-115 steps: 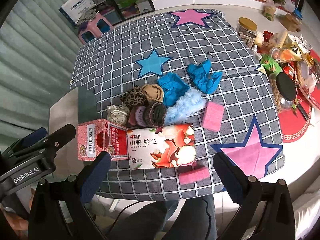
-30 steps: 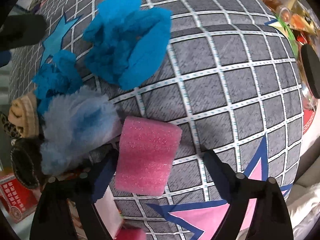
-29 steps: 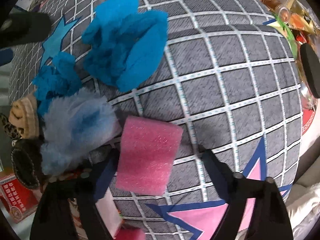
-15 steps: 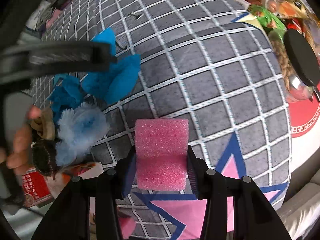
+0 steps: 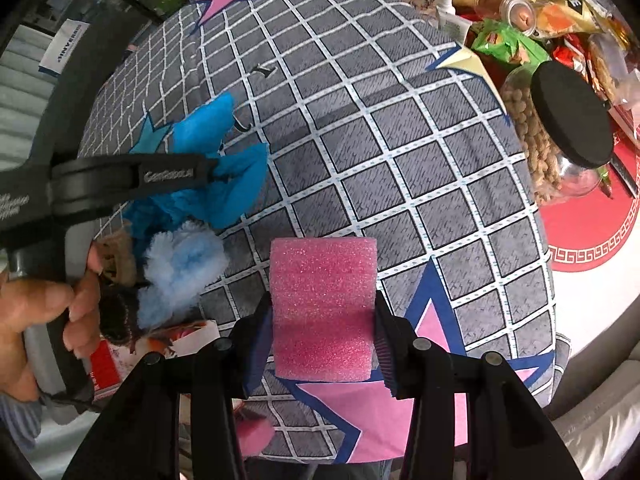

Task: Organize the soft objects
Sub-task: 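Lift the pink sponge and blue cloth and carry both toward the white box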

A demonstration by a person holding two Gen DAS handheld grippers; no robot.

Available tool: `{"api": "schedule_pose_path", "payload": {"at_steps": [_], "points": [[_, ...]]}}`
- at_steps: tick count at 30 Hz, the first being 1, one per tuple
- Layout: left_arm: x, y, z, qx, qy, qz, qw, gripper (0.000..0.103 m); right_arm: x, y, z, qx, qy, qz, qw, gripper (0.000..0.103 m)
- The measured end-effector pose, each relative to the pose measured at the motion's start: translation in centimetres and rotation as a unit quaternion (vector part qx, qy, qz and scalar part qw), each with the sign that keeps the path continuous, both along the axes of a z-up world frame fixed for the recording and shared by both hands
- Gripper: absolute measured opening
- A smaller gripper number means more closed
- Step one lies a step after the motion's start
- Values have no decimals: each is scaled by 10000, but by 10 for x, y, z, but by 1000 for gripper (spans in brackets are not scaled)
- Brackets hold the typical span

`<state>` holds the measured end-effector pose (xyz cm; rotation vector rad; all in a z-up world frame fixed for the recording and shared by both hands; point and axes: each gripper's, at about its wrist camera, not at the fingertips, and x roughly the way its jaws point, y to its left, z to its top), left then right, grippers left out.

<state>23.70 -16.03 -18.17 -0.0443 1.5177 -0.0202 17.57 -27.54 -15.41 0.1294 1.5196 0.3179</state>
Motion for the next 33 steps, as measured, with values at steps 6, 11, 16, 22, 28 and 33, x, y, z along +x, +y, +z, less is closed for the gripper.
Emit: {"api": "schedule_pose_path", "payload": {"at_steps": [6,11,16,22,28,33], "points": [[-28,12,33,46,-327,-88,9994,22,-1,-15,19,-19,-100,2,9999,47],[-52,21,59,41,-533,-169,9984,22,-10,-20,35,-67,-169,50,9998,47],[-83,24,81,39,-702,-222,9973,22,-18,-13,45,-122,-275,115,9995,47],[-100,20,92,-48,-862,-81,9962,22,-28,4,56,-161,-367,231,9989,47],[-127,38,111,-51,-1056,53,9944,23,-43,21,69,-175,-461,355,9982,47],[-146,52,122,-93,-1180,197,9928,23,-57,37,81,-178,-551,474,9972,47]]}}
